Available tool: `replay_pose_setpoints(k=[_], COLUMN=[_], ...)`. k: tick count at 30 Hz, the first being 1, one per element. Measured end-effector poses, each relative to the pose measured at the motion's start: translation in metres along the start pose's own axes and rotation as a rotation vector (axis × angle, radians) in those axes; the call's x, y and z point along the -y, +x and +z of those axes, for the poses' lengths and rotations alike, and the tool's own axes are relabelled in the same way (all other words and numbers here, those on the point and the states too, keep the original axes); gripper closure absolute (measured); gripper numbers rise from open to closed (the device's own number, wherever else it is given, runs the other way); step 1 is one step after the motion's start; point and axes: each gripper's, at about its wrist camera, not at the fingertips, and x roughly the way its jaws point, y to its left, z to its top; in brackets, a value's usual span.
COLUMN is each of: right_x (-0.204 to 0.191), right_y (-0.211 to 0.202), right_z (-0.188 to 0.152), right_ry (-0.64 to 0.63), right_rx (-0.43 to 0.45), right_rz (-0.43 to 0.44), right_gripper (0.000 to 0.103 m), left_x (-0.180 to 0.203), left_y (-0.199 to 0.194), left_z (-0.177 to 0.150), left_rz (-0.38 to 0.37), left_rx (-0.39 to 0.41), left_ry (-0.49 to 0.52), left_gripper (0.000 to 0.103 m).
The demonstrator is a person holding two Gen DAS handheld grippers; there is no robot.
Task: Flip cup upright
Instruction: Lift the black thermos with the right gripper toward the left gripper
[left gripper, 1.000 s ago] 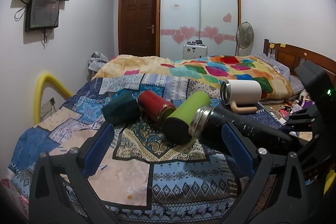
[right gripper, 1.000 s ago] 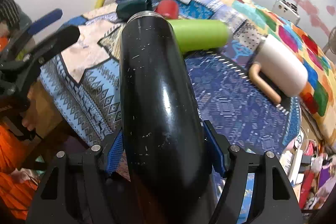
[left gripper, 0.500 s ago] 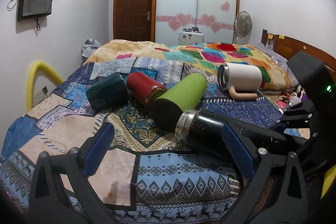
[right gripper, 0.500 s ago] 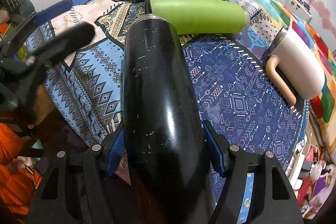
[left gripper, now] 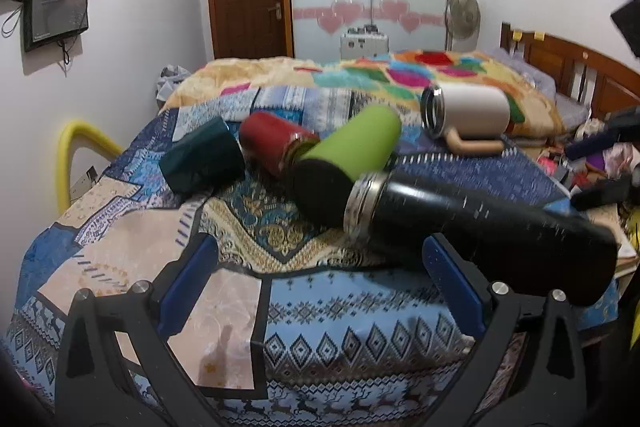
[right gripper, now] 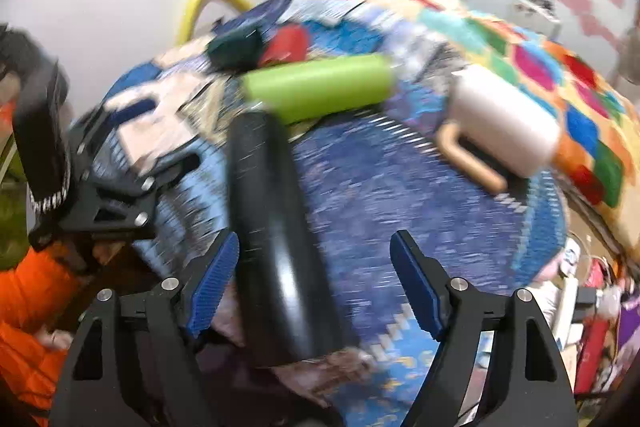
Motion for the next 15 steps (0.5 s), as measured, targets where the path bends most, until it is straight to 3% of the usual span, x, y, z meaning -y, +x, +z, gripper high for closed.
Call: replay_pose_setpoints(k=[6,15], right_x=[0.029,0.035], right_y=[0.027,0.030], right_z=[-0.005,-0.025], right_ry=[0.044,0.087], right_rx=[-0.016,-0.019], right_rz=[-0.117,-0.029], right_gripper=[0.027,0.028], left_x=[0.011,0.026], left_y=[0.017,0.026], left_z=[0.001,0.003], left_rz=[-0.011,-0.007], left_rx=[-0.061,-0.073], left_ry=[0.028,0.069], left_gripper=[0.000,0.000])
